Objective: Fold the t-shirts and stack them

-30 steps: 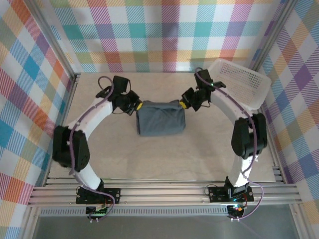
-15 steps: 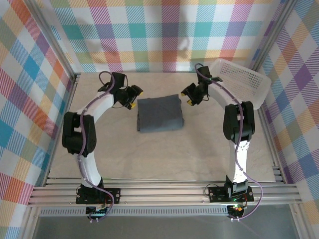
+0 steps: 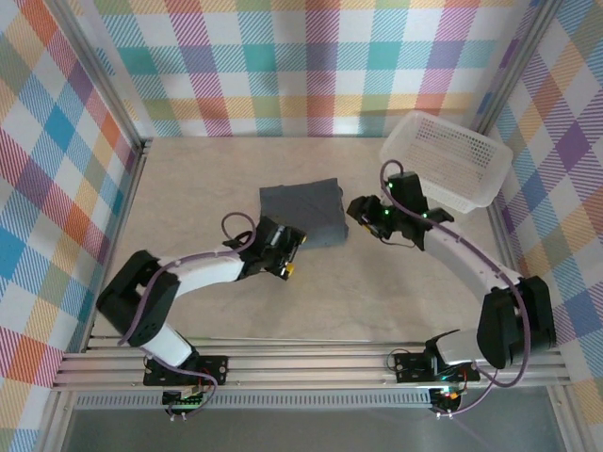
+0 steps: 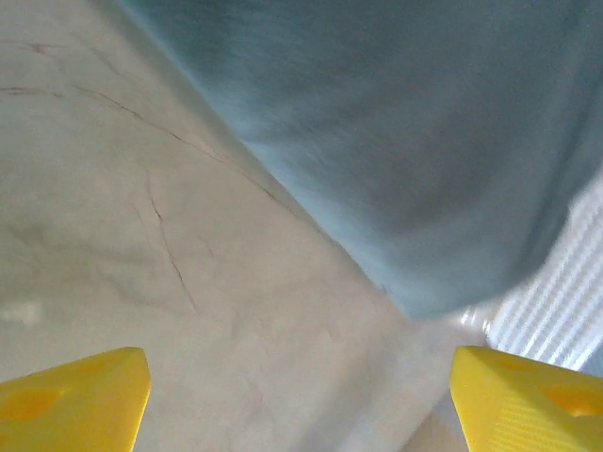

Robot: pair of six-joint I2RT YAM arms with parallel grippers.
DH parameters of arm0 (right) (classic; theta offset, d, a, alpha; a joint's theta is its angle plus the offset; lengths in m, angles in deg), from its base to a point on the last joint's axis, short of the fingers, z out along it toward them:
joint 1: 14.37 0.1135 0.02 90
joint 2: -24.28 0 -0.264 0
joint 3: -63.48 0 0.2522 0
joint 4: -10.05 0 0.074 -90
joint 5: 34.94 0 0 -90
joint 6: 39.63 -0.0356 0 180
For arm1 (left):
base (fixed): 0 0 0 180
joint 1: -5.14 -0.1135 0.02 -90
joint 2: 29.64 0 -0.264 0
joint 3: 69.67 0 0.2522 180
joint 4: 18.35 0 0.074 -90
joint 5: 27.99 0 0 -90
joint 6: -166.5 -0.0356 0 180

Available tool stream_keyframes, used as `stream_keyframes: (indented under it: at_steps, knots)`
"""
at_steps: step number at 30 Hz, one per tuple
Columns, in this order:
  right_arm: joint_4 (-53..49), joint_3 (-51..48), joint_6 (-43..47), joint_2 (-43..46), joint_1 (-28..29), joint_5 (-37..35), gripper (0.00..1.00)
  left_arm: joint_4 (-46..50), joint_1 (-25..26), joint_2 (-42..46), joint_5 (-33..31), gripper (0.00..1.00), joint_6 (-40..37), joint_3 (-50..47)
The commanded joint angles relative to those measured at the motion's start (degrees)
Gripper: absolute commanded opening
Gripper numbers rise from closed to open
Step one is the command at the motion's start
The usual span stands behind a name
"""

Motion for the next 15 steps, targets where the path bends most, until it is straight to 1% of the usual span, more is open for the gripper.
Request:
stream_keyframes:
  at_steps: [1,3,6,9,13,14,15]
  knots:
    - [2.16,-1.86,-0.47,3.44,-0.14,2.95,0.51,-15.34,0.96,-5.62,-6.77,0.83,12.86,1.91]
    - [0.49,-2.48,-0.22,5.05,-0.13,3.02,0.51,-16.59,1.49,-8.72,-6.73,0.83,14.2,3.28]
    - [-0.66,-3.04,-0.2,7.32,-0.14,3.08,0.51,-17.41,1.86,-11.31,-8.83,0.83,14.78,3.98]
    - [-1.01,-3.39,-0.35,8.16,-0.15,3.35,0.5,-20.68,1.38,-14.4,-9.22,0.77,15.4,4.58]
    - [-0.36,-4.44,-1.29,8.48,-0.13,3.35,0.5,-21.96,0.1,-18.22,-7.74,0.6,15.17,6.97]
    - [-0.45,-4.56,-1.58,8.62,-0.1,3.22,0.5,-21.8,-0.31,-18.72,-7.7,0.54,15.28,7.11]
    - [-0.49,-4.49,-1.66,8.71,-0.1,3.26,0.49,-21.7,-0.66,-18.91,-8.0,0.43,15.34,7.09]
